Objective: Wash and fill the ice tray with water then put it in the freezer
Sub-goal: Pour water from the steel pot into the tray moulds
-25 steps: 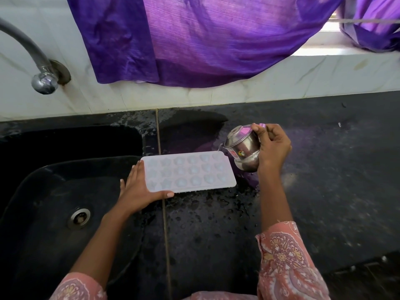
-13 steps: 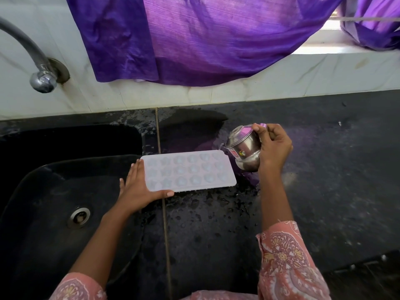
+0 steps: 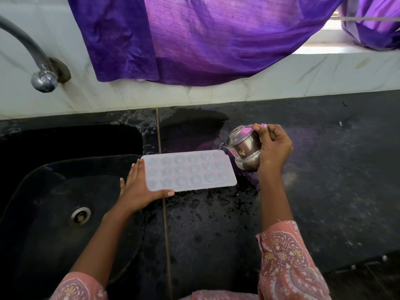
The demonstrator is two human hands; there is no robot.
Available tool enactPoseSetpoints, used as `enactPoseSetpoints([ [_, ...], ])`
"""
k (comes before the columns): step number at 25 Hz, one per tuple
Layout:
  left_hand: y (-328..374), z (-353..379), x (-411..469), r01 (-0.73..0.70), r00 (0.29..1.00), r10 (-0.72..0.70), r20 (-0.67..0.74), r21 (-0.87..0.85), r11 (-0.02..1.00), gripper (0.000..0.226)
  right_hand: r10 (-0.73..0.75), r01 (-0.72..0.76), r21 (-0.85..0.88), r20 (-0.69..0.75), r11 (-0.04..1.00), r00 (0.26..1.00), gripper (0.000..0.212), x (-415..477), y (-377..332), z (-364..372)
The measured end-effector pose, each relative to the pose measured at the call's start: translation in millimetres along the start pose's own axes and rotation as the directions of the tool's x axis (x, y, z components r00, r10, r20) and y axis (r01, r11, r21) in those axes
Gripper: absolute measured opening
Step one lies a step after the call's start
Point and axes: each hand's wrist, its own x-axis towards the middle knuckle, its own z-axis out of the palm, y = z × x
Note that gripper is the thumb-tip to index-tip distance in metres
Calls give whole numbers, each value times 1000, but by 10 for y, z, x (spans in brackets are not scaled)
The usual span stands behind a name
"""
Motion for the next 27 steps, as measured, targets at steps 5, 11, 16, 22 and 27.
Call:
enactPoseSetpoints([
  [5,4,-3,-9,3,1000,-3,3,9,1000,139,34,-34,48,-13,998,999,19,-6,5,8],
  [11,30,-8,-30,7,1000,-7,8,7,1000,139,112,-103,178,-43,979,993,16,-8,50,13],
  [16,33,-11,-35,16,1000,-16,8,-11,1000,139,115,-110,204,-17,973,993,15,-20,29,41],
  [22,40,-18,-31,27,999,-27,30,-5,1000,140,101,-107,210,38,972,994,13,-42,-33,112],
  [27,31,-23,-30,26,999,-26,34,-6,1000,139,83,-94,152,74,984,994,15,-61,-58,160],
])
